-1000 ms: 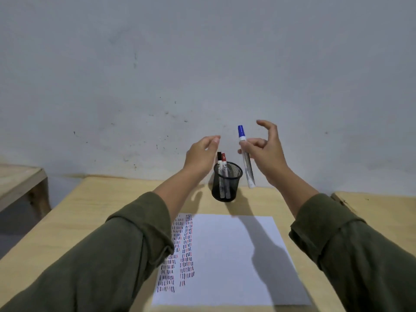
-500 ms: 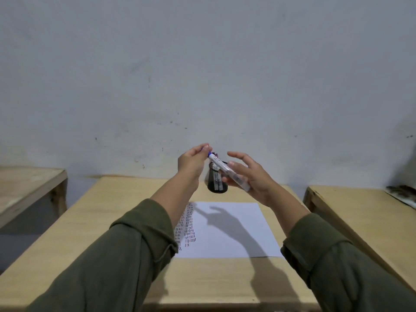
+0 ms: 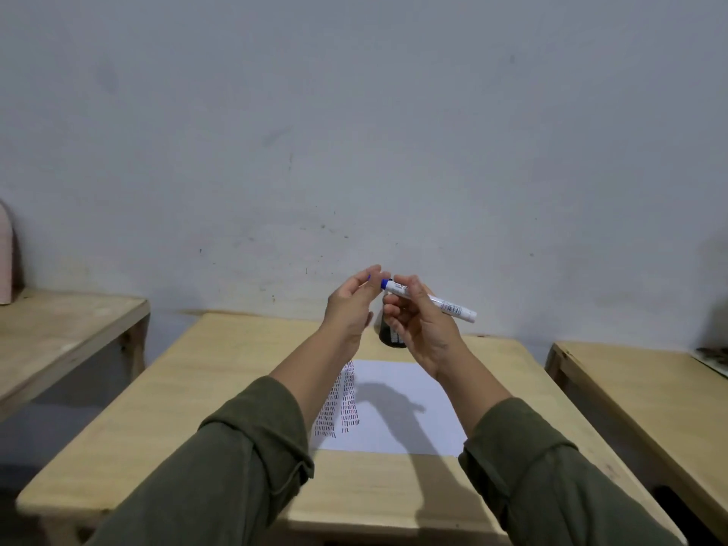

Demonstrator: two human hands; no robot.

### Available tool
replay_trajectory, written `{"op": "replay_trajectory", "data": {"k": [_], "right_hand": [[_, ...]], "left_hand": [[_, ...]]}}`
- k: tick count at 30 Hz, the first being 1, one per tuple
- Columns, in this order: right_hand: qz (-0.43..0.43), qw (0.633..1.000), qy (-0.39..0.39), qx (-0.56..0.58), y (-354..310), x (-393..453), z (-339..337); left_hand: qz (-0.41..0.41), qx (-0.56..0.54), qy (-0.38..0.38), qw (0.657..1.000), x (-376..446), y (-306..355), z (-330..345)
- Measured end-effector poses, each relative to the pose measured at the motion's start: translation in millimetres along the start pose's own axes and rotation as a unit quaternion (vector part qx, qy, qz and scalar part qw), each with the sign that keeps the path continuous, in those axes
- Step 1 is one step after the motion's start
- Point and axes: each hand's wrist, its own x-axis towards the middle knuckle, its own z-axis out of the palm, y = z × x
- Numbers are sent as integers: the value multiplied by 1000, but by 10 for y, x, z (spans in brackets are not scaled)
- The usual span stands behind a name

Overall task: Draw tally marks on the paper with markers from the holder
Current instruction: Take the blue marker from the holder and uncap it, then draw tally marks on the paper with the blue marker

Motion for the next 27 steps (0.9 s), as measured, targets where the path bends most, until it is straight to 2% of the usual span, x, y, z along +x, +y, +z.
{"op": "replay_trajectory", "data": {"k": [3,5,15,18,20,22,24,27], "right_hand": [[18,999,7,31,51,26,-17],[30,998,19,50,88,41,-25],[12,1000,27,0,299,74,-22],[0,998,9,-66,396,54,-101],[-1,994,9,-111,457,10,-206],[9,991,21,-129,518,-37,-342],[29,988,29,-149,597,-96,-454],[61,980,35,-186,745,-199,-554]], "left_hand": [[-5,-58,-64,996,31,-86,-81],[-10,-87,-69,994,49,-136,-95],[-39,-6,58,998,119,-326,-159],[-60,23,124,990,137,-313,-310],[-52,60,178,981,154,-308,-547],[-24,141,207,968,125,-346,-809],[-18,230,227,946,12,-432,-1006],[-38,304,225,925,-176,-713,-1163]]}}
